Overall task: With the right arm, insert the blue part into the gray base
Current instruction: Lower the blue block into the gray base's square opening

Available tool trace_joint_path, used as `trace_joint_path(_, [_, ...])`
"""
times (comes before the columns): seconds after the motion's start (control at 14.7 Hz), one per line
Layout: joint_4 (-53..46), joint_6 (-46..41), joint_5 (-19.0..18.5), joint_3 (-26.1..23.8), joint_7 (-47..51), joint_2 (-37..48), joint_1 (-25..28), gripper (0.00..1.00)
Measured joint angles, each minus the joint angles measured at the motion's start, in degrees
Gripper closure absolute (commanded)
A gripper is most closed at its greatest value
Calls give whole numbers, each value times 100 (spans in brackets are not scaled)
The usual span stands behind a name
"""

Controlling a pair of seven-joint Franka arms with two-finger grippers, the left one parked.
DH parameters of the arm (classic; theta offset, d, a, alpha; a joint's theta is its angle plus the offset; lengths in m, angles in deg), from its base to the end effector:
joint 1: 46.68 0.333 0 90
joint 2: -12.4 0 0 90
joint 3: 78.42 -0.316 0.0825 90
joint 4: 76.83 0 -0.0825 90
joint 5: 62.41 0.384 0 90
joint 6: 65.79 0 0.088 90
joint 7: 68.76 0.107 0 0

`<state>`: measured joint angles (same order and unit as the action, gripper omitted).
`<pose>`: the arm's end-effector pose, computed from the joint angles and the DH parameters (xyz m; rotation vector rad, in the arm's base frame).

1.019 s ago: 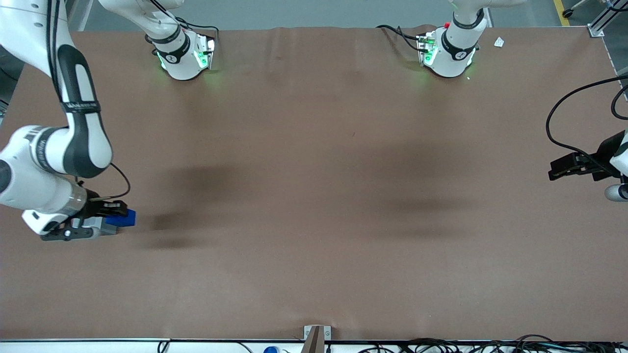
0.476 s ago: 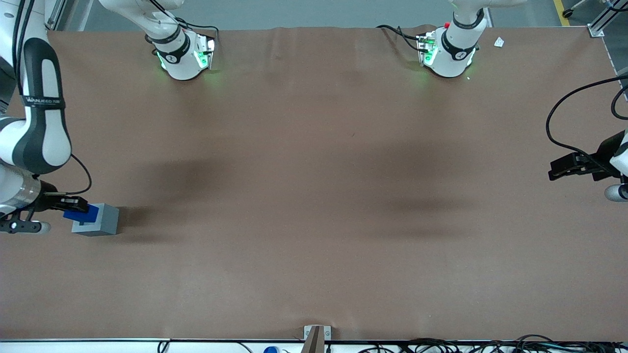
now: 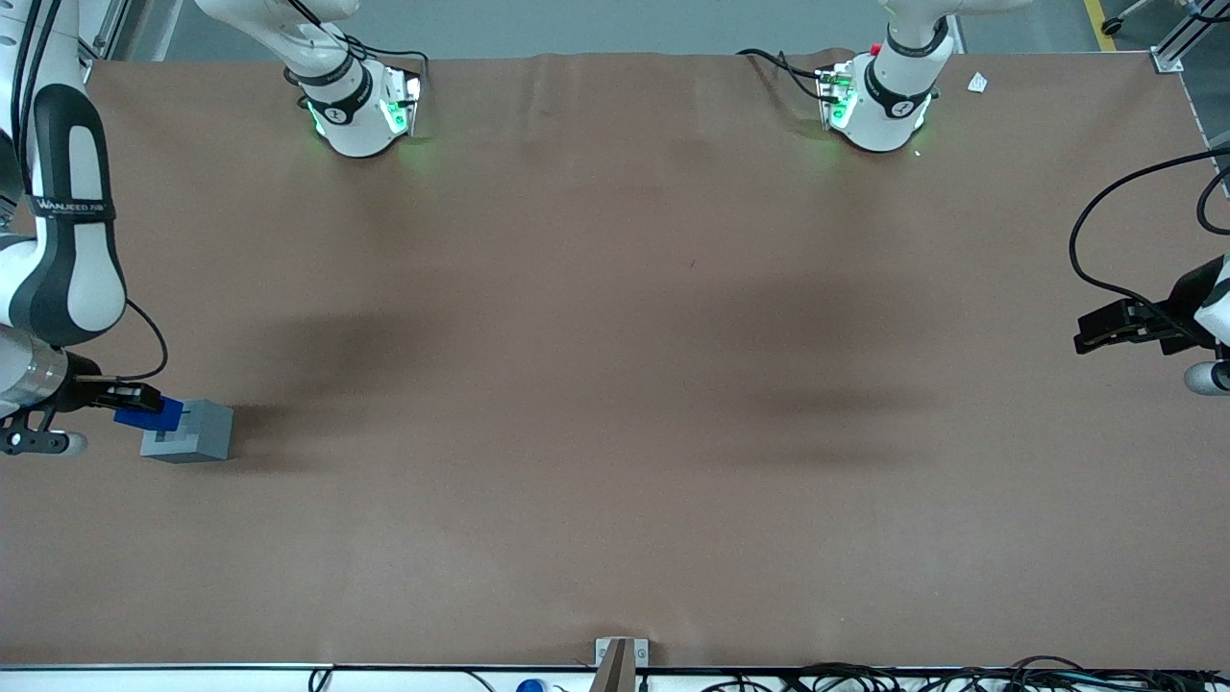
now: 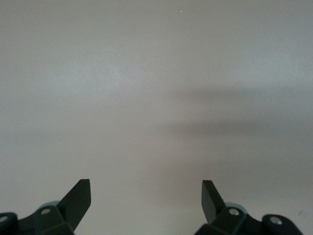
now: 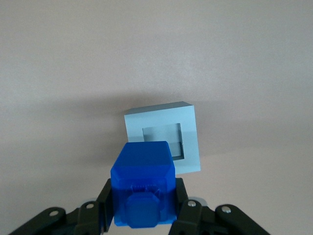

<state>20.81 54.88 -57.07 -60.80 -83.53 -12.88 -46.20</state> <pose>0.6379 -0.1712 0.3453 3.0962 -0.0978 -0.0468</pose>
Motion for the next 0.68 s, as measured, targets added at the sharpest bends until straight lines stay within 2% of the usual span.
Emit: trace_joint_path(0.68, [0, 264, 0, 4, -182, -219, -59, 95])
